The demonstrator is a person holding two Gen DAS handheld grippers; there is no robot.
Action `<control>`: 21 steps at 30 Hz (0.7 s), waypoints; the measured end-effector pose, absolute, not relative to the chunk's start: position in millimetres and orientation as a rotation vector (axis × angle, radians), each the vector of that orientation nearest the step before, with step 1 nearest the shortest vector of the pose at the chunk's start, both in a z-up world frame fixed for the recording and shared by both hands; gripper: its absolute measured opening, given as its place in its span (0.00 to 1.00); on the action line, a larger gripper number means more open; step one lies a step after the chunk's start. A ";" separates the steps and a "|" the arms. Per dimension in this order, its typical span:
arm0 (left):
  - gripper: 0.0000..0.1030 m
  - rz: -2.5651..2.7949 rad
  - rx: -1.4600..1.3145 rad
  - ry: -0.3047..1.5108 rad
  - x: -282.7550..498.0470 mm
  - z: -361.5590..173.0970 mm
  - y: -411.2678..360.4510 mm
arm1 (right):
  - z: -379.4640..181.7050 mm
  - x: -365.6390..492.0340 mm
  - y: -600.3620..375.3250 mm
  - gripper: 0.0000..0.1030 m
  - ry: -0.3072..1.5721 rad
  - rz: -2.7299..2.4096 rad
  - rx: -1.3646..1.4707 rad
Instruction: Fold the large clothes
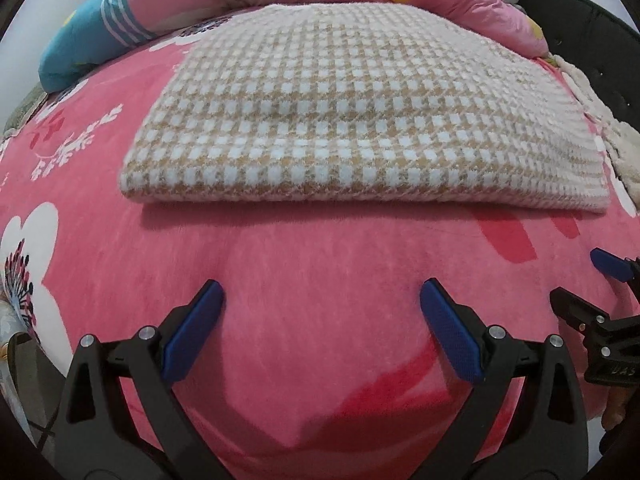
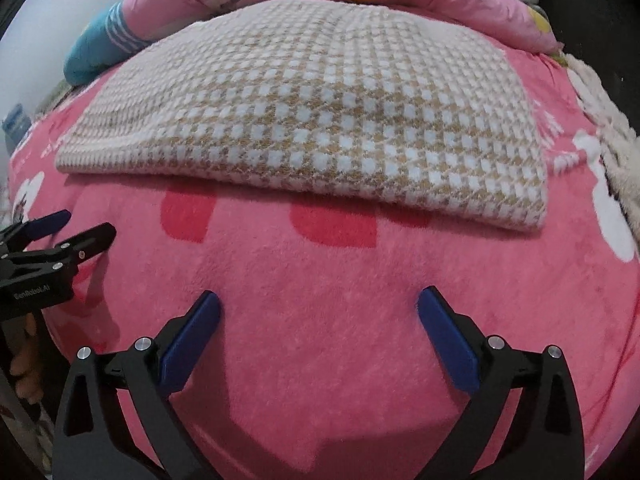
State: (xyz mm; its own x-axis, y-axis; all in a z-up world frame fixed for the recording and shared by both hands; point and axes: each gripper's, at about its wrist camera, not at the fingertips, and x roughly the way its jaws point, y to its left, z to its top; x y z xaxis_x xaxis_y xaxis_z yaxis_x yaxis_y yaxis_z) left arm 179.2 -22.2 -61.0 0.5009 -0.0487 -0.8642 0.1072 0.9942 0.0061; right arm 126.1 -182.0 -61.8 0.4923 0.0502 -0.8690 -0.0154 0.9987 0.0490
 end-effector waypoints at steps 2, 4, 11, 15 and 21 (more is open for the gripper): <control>0.93 -0.099 0.077 1.026 178.1 -61.4 -24.3 | -62.1 123.3 -181.0 0.94 1.050 0.036 0.034; 0.93 -0.095 0.063 1.015 175.7 -61.4 -23.5 | -67.0 125.4 -184.1 0.94 1.046 0.034 0.030; 0.93 -0.054 0.074 1.008 176.5 -62.3 -29.4 | -70.4 126.3 -185.6 0.94 1.039 0.028 0.038; 0.93 -0.018 0.138 0.968 169.2 -59.8 -39.3 | -69.6 126.8 -183.4 0.94 1.043 0.016 0.023; 0.93 -0.069 0.077 0.953 149.8 -39.9 -37.4 | -50.6 111.6 -185.8 0.94 1.015 0.010 0.064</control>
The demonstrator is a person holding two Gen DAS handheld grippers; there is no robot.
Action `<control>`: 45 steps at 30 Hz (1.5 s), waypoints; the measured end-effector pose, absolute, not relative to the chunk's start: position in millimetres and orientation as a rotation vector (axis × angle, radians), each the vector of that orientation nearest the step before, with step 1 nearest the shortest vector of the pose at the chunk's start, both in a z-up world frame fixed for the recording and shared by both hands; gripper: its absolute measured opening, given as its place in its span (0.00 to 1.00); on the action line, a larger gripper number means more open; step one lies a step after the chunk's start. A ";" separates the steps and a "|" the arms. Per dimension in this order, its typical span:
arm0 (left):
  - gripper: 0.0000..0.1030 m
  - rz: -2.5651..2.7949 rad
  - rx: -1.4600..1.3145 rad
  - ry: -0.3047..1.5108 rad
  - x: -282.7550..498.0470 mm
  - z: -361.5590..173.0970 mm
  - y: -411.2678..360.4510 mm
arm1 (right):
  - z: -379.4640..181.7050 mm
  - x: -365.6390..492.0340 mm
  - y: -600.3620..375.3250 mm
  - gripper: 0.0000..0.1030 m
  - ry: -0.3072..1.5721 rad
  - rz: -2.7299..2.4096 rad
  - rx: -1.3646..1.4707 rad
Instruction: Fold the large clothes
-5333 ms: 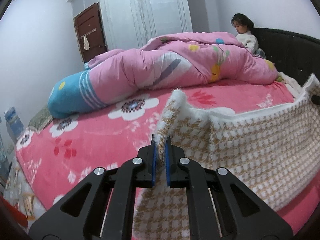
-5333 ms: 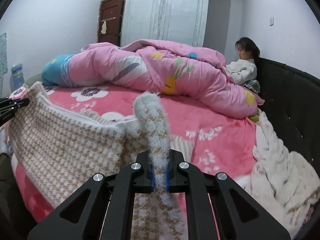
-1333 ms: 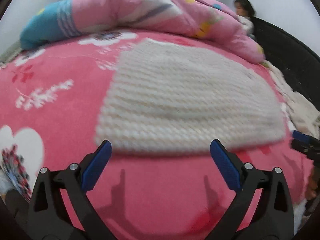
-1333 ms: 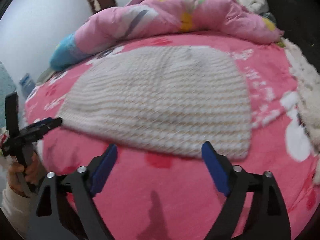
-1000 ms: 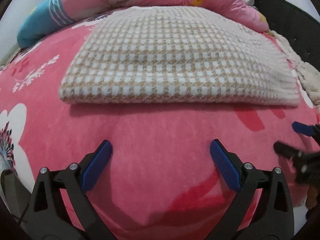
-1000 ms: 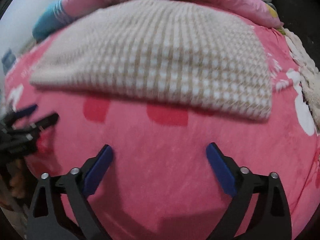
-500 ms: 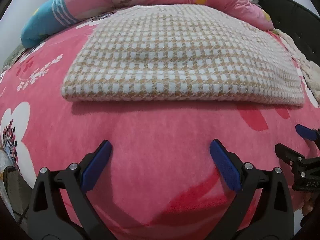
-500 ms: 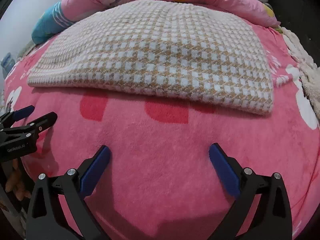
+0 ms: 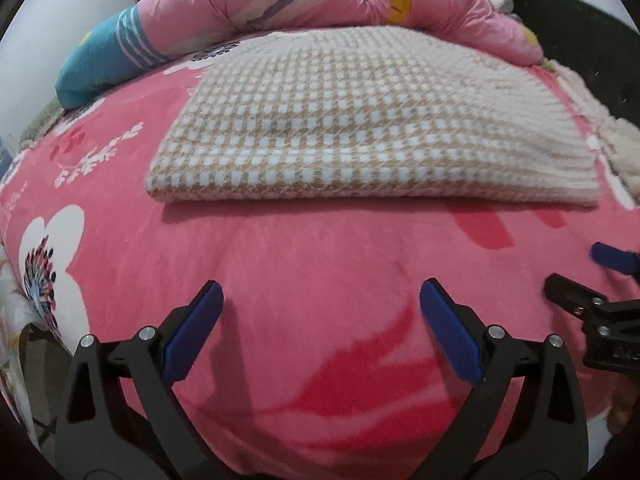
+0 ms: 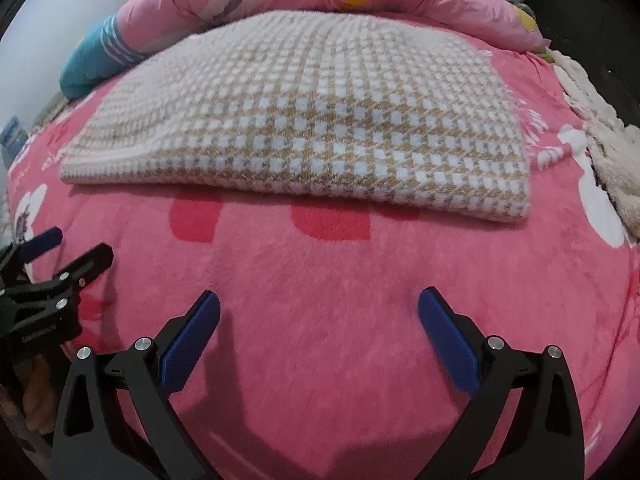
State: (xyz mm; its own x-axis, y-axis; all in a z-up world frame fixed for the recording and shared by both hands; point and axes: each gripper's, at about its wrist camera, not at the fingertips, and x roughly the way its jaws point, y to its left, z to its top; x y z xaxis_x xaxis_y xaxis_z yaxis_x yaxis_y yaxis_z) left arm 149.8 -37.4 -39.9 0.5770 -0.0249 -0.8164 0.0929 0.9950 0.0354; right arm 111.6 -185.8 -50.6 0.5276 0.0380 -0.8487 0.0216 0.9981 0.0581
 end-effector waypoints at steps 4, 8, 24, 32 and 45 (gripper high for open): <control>0.93 -0.075 0.040 0.949 138.3 -28.2 -39.0 | -40.5 103.2 -188.2 0.94 0.991 -0.017 0.058; 0.93 -0.083 -0.003 0.949 130.6 -18.4 -41.9 | -26.2 97.4 -189.4 0.94 0.952 -0.032 0.036; 0.93 -0.111 -0.024 0.941 121.1 -7.9 -43.6 | -12.9 85.3 -185.1 0.94 0.925 -0.048 0.059; 0.93 -0.097 -0.028 0.952 122.6 -10.6 -42.8 | -15.8 85.9 -181.3 0.94 0.939 -0.050 0.057; 0.93 -0.087 -0.017 0.957 123.2 -11.4 -43.2 | -22.4 87.9 -176.7 0.94 0.962 -0.043 0.057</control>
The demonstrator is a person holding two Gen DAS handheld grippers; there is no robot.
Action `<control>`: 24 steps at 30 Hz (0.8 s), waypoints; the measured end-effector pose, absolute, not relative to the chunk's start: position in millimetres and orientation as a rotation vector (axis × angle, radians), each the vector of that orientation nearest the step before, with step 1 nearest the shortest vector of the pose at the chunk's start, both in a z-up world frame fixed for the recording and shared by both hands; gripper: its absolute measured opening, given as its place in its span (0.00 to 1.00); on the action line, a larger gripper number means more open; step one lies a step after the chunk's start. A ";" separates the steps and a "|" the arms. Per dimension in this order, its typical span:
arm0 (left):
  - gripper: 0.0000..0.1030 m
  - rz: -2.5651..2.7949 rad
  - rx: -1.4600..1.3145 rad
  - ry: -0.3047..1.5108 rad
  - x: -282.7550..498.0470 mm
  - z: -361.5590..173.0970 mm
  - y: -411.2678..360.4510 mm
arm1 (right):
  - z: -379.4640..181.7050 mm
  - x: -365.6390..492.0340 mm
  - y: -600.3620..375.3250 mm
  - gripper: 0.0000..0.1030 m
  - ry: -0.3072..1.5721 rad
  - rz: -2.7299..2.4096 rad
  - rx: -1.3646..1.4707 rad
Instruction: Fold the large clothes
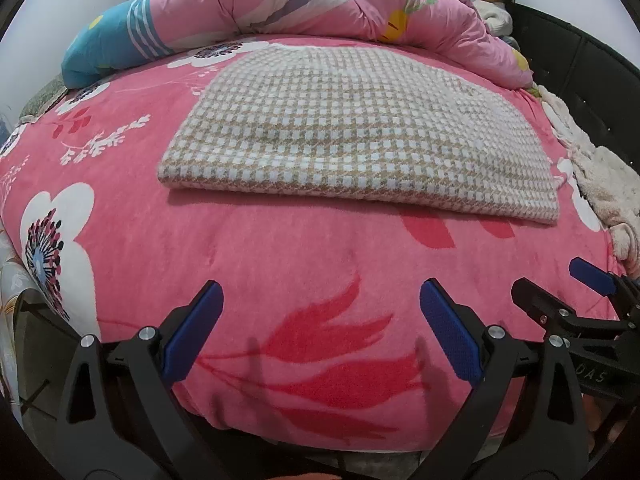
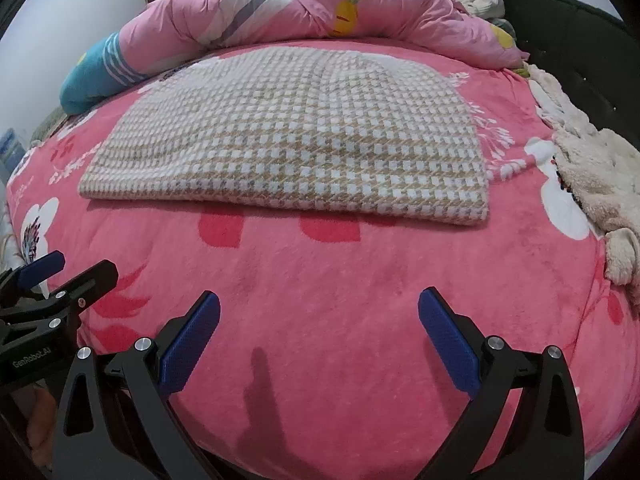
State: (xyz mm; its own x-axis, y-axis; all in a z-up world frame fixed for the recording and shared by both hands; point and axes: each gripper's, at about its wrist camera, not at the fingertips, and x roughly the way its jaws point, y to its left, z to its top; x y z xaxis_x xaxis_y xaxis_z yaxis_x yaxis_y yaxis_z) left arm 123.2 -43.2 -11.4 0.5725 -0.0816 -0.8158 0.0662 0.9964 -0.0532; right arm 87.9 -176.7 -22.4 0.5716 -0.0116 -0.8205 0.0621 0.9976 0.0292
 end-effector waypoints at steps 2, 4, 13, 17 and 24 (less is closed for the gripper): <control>0.93 -0.086 -0.016 0.955 122.7 -10.9 -43.4 | -22.1 88.1 -176.4 0.94 0.963 -0.044 0.058; 0.93 -0.086 -0.014 0.954 122.6 -10.7 -42.9 | -22.2 88.7 -175.9 0.94 0.966 -0.046 0.058; 0.93 -0.083 -0.011 0.956 123.8 -10.0 -41.5 | -21.9 89.6 -174.9 0.94 0.968 -0.048 0.058; 0.93 -0.076 -0.011 0.953 123.0 -9.8 -41.4 | -23.3 90.3 -174.4 0.94 0.974 -0.046 0.062; 0.93 -0.075 -0.011 0.953 122.7 -9.5 -39.7 | -23.8 90.4 -173.8 0.94 0.977 -0.047 0.064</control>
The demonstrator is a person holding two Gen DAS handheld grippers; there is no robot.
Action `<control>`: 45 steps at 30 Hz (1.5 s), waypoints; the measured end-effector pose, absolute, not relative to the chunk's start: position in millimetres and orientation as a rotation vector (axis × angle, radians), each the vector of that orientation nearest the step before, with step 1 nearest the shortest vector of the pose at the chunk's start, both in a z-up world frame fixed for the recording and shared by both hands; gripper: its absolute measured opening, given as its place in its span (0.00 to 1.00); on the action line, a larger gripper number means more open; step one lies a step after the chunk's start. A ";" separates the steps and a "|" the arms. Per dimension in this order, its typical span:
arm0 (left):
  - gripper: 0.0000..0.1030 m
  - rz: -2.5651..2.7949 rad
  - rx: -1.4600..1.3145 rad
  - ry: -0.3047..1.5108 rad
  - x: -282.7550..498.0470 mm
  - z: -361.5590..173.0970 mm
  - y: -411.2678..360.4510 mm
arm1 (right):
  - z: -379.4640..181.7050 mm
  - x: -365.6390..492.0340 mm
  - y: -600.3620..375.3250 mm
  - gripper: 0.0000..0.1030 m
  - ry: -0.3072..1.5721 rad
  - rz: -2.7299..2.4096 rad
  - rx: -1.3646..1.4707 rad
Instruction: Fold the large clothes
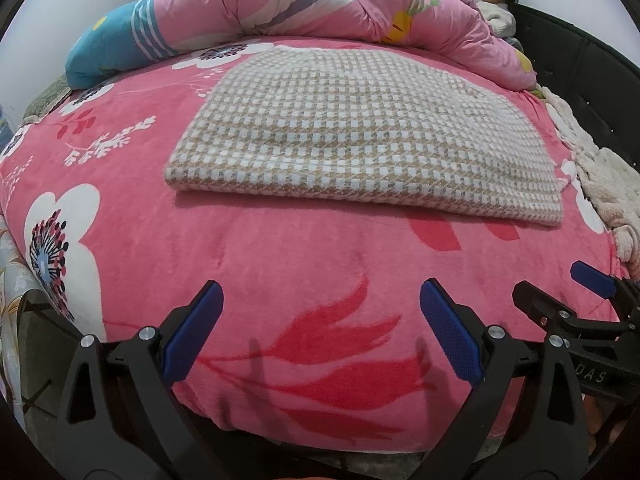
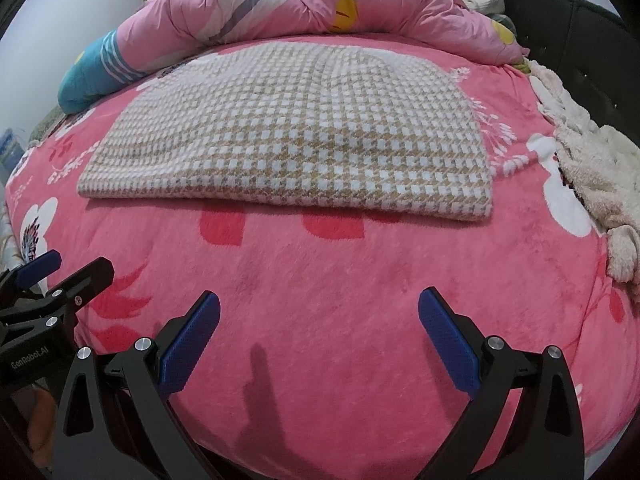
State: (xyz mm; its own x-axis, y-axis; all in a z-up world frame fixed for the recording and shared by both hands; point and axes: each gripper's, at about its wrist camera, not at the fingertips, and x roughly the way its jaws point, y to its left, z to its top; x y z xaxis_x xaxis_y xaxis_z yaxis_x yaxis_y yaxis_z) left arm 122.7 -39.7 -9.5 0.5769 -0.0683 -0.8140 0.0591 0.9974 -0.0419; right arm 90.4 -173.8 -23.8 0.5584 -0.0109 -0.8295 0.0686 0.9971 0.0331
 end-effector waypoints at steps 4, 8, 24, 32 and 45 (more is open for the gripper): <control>0.93 -0.074 -0.011 0.953 122.7 -9.4 -39.9 | -24.1 89.8 -173.6 0.94 0.977 -0.048 0.063; 0.93 -0.075 -0.011 0.954 123.2 -9.4 -39.6 | -24.4 89.8 -173.6 0.94 0.977 -0.049 0.063; 0.93 -0.065 -0.009 0.959 123.2 -11.2 -38.8 | -27.6 88.4 -176.3 0.94 0.983 -0.048 0.072; 0.93 -0.056 -0.010 0.969 123.6 -13.9 -38.8 | -30.3 87.5 -171.8 0.94 1.001 -0.050 0.089; 0.93 -0.046 -0.009 0.986 123.6 -18.9 -38.7 | -31.6 87.3 -166.9 0.94 1.009 -0.052 0.092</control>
State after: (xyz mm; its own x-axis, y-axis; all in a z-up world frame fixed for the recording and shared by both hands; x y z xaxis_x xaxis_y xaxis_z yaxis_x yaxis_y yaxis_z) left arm 123.6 -38.7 -18.9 0.5508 -0.0431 -0.8335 0.0350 0.9990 -0.0285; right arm 87.3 -166.9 -31.6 0.5318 -0.0011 -0.8468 0.0858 0.9949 0.0526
